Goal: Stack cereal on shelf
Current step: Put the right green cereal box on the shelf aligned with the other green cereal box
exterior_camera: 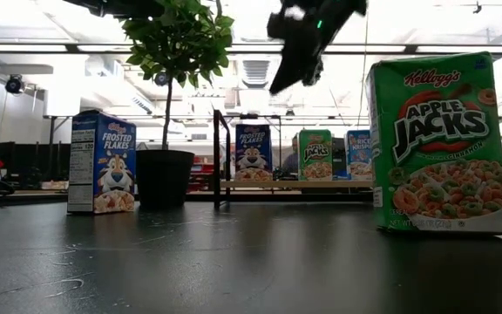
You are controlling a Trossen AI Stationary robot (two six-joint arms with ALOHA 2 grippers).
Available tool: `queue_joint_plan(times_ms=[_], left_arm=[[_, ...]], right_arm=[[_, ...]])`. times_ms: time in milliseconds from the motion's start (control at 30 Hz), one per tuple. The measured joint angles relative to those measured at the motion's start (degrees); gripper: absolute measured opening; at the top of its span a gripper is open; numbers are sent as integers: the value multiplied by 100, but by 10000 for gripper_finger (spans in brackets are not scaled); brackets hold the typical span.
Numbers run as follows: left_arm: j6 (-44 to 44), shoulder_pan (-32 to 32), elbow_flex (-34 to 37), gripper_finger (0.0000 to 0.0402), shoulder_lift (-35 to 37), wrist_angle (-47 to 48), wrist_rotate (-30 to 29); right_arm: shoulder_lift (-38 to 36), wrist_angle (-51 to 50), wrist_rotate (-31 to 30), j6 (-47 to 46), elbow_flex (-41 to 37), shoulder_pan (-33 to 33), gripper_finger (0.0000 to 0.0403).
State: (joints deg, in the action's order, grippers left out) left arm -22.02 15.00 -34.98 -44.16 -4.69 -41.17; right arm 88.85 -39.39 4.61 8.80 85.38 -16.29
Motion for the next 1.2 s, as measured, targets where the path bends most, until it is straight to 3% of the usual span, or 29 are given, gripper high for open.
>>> queue_joint_plan(times_ms=[367, 767, 1000, 1200], left_arm=[[48, 0, 0, 233, 0, -6, 9], [536, 0, 0, 233, 0, -66, 17], [708, 1, 0, 233, -2, -78, 20], [786, 2, 0, 233, -2, -125, 22]], right_arm=[[-786, -1333, -92, -1641, -117, 2125, 12], [-782, -1645, -2503, -4042, -557, 4805, 13], [-780, -1384, -2702, -5136, -1075, 5216, 29], [-775, -993, -2663, -5238, -1360, 5265, 119]])
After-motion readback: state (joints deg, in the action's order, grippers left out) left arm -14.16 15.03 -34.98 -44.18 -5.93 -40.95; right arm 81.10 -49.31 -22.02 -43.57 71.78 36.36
